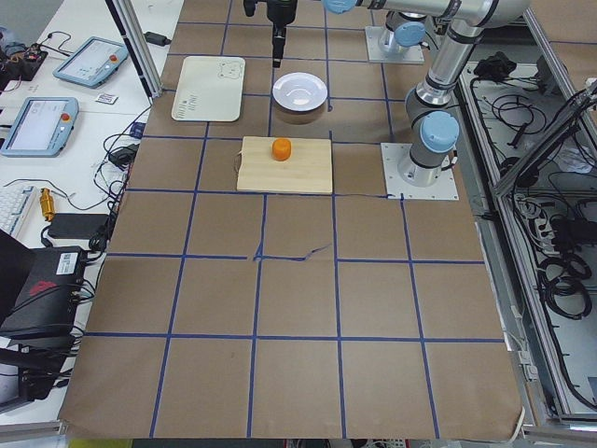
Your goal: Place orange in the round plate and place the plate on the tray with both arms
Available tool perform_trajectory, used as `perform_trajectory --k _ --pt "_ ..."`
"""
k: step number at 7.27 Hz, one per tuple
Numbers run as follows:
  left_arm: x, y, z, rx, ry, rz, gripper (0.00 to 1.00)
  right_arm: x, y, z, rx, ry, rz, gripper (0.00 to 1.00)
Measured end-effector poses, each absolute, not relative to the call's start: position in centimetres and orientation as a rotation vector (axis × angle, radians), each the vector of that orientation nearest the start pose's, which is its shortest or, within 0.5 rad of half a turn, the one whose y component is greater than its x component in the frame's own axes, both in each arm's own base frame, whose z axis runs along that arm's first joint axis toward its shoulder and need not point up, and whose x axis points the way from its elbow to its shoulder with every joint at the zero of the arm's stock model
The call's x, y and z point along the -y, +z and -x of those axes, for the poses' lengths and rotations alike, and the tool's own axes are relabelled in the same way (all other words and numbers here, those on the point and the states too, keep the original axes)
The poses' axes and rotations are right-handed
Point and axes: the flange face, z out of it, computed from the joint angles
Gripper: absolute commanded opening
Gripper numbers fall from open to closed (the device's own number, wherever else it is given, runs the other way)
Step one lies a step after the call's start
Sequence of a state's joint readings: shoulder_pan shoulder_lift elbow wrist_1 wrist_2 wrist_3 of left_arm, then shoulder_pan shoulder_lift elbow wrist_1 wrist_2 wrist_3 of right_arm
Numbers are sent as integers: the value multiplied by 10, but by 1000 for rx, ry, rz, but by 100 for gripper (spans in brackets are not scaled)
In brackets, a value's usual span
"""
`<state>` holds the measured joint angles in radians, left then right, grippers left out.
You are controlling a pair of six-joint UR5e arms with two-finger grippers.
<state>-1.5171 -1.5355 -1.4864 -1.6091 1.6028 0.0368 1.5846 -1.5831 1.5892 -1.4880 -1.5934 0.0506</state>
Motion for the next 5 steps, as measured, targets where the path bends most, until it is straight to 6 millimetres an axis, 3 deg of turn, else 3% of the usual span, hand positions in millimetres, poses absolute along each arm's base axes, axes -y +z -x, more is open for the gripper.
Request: perform_trajectory --k 3,5 --pt "488 543 104 -3101 -120 28 100 476 478 -137 -3166 137 -57 100" --pt "495 526 96 -3100 -60 44 100 476 478 -137 -3168 137 -56 100"
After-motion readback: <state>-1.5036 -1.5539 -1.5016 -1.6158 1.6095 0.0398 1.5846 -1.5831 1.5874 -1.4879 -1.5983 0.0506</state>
